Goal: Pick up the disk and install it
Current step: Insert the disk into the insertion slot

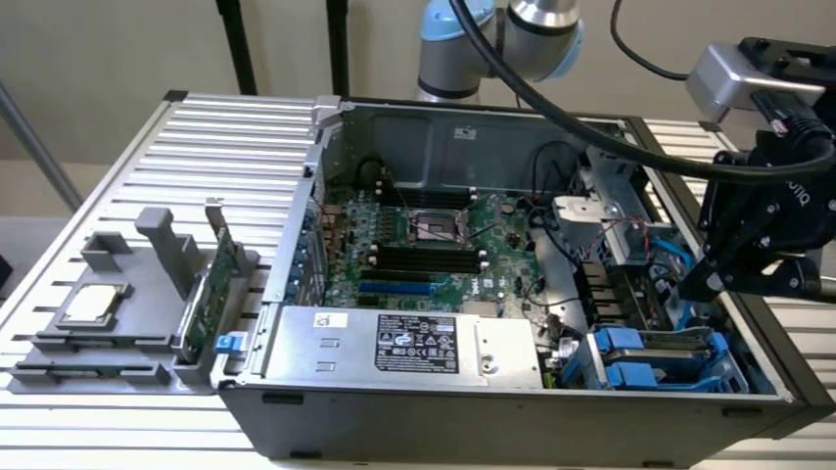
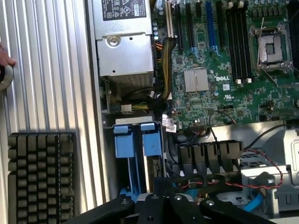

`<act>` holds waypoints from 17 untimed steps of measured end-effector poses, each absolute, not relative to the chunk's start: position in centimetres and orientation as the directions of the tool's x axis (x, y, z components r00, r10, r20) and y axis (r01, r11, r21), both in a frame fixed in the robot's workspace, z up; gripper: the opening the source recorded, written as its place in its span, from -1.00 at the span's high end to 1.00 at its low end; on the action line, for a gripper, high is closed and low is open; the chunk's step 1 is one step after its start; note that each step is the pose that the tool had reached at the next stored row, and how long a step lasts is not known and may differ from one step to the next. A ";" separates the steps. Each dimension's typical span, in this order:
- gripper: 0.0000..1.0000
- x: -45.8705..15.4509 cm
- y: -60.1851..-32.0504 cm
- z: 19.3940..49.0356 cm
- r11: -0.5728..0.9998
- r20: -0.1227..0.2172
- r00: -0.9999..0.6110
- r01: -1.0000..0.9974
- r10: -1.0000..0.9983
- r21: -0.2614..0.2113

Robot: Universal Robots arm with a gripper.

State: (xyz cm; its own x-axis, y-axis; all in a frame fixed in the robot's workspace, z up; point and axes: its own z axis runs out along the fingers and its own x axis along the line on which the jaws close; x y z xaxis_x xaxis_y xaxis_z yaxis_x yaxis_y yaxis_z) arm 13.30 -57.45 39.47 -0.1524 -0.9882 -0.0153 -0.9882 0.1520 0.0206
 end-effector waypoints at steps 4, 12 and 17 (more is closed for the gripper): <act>0.79 13.3 -57.5 39.5 0.223 -0.015 -0.223 -0.975 -0.975 0.021; 0.79 13.3 -57.5 39.5 0.362 -0.015 -0.362 -0.932 -0.932 0.021; 0.79 13.3 -57.5 39.5 0.445 -0.015 -0.445 -0.896 -0.895 0.021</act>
